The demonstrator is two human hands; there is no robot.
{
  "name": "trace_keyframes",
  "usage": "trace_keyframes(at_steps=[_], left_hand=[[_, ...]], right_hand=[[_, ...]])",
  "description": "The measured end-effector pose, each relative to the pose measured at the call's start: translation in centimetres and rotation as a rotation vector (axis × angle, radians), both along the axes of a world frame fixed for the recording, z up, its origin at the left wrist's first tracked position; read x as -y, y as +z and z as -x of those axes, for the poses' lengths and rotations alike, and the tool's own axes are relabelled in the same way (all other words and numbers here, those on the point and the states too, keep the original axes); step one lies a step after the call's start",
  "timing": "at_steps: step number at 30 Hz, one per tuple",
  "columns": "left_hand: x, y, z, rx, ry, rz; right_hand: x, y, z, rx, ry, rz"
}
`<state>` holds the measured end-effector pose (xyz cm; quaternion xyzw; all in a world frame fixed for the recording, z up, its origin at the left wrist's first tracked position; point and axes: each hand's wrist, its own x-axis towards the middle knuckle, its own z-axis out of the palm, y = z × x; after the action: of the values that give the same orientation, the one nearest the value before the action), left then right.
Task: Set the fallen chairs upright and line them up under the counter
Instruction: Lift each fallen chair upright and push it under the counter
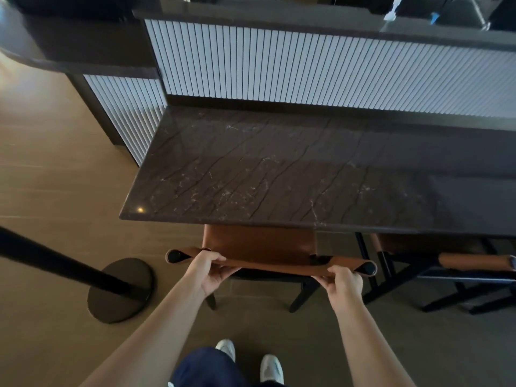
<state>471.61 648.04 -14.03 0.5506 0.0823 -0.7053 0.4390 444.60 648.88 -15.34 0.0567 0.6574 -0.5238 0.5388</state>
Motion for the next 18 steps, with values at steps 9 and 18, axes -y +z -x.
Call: trace_keyframes(at_steps=[9, 18], left_hand=[[-0.4, 0.4, 3.2, 0.018, -0.019, 0.023], [2.8, 0.3, 3.4, 0.020, -0.054, 0.023]], right_hand=[[-0.5, 0.1, 3.1, 0.065, -0.038, 0.082], [3.2, -0.3, 3.6, 0.085, -0.048, 0.081]])
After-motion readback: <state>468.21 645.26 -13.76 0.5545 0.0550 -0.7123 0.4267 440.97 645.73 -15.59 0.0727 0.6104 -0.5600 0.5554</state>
